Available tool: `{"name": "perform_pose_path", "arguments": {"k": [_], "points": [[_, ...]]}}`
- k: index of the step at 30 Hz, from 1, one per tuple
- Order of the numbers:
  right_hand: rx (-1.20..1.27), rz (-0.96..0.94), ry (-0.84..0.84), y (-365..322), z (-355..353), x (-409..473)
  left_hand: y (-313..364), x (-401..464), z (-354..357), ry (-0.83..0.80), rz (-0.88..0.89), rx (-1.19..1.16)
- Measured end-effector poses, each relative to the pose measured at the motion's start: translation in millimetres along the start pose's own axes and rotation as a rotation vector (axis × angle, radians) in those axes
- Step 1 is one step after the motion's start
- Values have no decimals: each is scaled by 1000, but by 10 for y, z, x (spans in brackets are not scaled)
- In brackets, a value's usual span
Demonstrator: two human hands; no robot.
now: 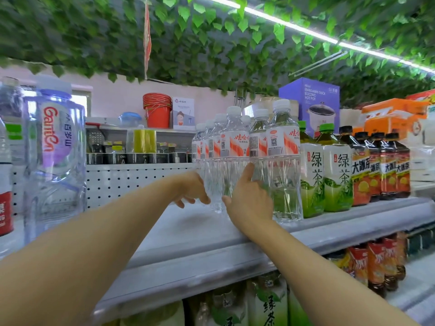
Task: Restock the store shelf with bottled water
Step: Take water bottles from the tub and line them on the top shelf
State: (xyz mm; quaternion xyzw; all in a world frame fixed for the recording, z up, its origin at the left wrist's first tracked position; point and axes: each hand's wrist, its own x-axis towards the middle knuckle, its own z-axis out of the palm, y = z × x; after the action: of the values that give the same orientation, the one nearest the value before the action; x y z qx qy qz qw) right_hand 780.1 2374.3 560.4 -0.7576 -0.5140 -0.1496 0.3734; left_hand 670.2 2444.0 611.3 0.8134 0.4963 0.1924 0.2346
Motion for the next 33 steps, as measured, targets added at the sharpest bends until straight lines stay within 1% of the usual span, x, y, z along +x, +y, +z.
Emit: {"name": "perform_pose_path", "arguments": {"k": [11,15,18,22,25,30,33], "points": [[37,26,-3,-4,-12,-29,-104,-366,22,84,57,6],[122,56,-30,-3,-134,-124,-185,-555,-3,126,91,5],[104,-12,-12,-13,-255,-311,-208,-711,-3,204,138,4],[73,-102,-88,-67,-349,-645,-217,-960,21,305,175,41],[112,-179,-100,-131,-385,-852,-240,-1177,40,372,169,60],[234,-348,-121,-229,-396,-1221,-330,-1646,106,567,136,226],[298,-473,-143,-217,-302,-1483,-437,-1958,221,675,96,248]]}}
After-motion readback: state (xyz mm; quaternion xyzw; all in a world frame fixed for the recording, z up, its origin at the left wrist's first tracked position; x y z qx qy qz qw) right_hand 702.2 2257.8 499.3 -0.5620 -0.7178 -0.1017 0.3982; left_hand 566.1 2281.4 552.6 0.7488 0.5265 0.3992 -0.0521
